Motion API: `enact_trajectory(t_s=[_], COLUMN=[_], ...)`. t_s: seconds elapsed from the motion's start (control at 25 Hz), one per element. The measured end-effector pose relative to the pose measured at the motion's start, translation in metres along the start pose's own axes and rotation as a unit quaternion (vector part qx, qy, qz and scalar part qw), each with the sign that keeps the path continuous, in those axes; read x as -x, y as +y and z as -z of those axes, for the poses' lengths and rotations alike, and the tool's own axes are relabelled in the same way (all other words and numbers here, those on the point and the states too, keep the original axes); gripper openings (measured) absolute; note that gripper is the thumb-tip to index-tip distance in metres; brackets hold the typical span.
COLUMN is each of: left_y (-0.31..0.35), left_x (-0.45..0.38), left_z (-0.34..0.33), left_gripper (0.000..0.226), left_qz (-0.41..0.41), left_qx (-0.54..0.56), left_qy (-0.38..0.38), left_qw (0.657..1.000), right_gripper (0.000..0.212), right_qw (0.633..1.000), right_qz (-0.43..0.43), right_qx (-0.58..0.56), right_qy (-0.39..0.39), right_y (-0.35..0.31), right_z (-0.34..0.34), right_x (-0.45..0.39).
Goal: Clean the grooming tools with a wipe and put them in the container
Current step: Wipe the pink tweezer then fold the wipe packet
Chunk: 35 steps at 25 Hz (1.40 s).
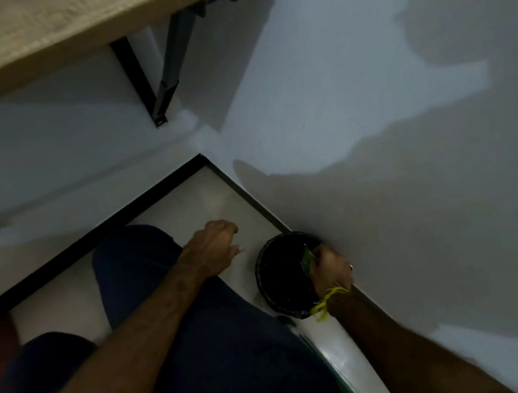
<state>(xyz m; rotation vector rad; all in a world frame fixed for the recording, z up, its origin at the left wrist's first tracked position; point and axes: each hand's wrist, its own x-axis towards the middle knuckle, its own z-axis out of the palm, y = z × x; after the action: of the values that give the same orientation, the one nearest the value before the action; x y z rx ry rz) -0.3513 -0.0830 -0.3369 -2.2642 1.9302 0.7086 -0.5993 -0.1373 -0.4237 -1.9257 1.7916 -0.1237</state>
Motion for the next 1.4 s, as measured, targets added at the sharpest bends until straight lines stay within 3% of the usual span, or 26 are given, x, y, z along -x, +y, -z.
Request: enact_trajectory(t_s=[0.24, 0.48, 0.76, 1.08, 1.2, 1.32, 1.4], left_y=[-0.002, -0.002, 0.001, 0.009, 0.021, 0.029, 0.025], left_x=[-0.006, -0.007, -0.002, 0.027, 0.056, 0.1, 0.131], left_z=[-0.006, -0.007, -0.005, 0.033, 0.077, 0.134, 0.175], left_gripper=[0.056, 0.054, 0.047, 0.05, 0.046, 0.032, 0.025], left_qz=[0.003, -0.017, -0.016, 0.003, -0.036, -0.122, -0.141], left_qx=[-0.023, -0.065, -0.099, -0.14, -0.137, -0.166, -0.215], left_qy=[-0.008, -0.003, 0.025, 0.191, 0.275, 0.435, 0.515], left_qw=[1.0, 0.998, 0.995, 0.972, 0.951, 0.877, 0.818], right_gripper=[0.019, 0.037, 0.041, 0.034, 0.03, 0.027, 0.025], right_qw=[1.0, 0.997, 0.992, 0.952, 0.924, 0.878, 0.827], right_qz=[-0.002, -0.067, -0.017, 0.142, 0.189, 0.258, 0.323], right_qx=[-0.007, -0.027, -0.108, -0.221, -0.268, -0.322, -0.365], right_qy=[0.001, 0.003, 0.056, 0.158, 0.196, 0.242, 0.28], right_y=[-0.008, 0.008, -0.018, -0.115, -0.15, -0.197, -0.233], right_z=[-0.009, -0.005, 0.01, 0.066, 0.097, 0.137, 0.168], right_x=[-0.016, -0.023, -0.021, -0.021, -0.016, -0.001, 0.014])
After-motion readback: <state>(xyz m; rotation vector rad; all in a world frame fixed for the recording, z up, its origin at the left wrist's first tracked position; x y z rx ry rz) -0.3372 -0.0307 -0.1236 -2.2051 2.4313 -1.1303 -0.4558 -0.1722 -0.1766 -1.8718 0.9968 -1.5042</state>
